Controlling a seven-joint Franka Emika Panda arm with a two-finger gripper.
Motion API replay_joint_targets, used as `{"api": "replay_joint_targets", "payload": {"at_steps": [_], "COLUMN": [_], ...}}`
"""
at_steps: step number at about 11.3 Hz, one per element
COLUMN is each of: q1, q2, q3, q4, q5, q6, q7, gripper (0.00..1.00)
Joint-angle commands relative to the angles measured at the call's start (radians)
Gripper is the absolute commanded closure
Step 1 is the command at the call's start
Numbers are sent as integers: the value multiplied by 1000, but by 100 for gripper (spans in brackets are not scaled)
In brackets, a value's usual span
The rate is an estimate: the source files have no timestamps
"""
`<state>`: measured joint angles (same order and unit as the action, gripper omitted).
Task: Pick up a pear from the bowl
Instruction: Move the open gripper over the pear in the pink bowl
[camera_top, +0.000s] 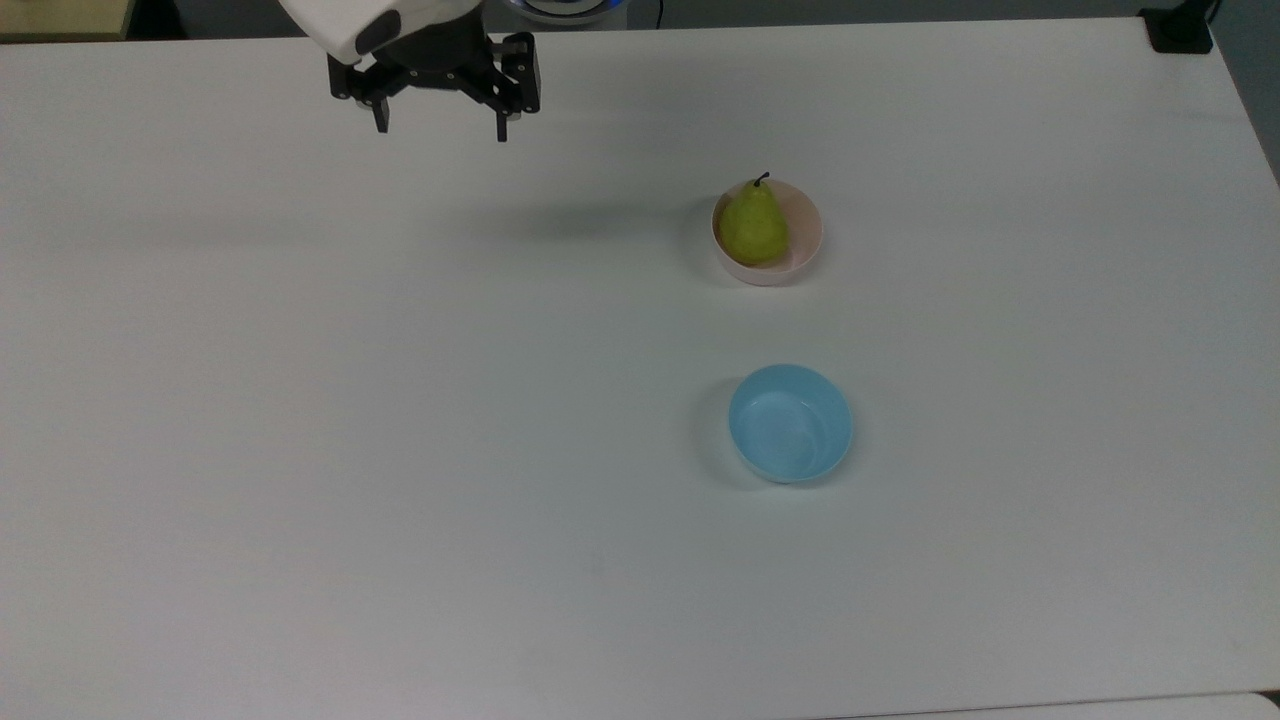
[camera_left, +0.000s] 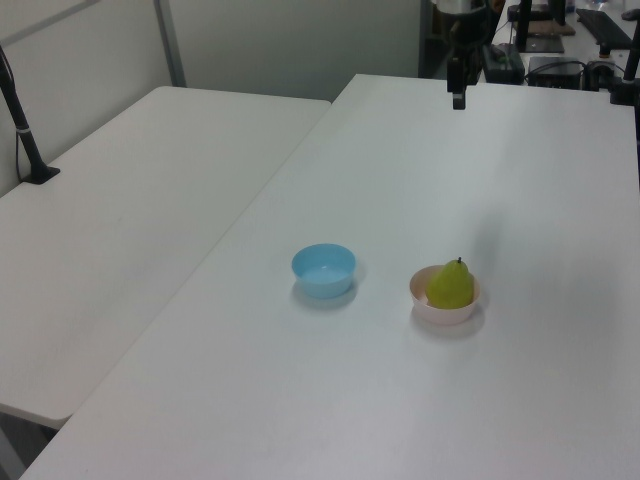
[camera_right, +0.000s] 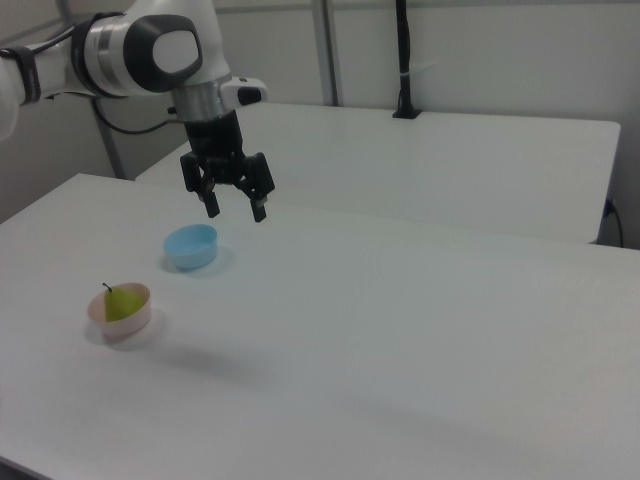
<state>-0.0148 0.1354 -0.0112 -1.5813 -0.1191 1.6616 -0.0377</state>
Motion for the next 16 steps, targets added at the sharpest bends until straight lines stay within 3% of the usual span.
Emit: {"api": "replay_joint_targets", "payload": {"at_steps": [1,8,12,16], "q1": [-55,-34,165,367], "q2": [-20,-4,35,140], "q3": [-9,4,-7,4], "q4": [-13,-11,-13,-14], "q5": [22,62,58,62], "q6": [-25,-25,-22,-20], "q7": [-16,-16,-4,2], "gripper": [0,0,0,0]}}
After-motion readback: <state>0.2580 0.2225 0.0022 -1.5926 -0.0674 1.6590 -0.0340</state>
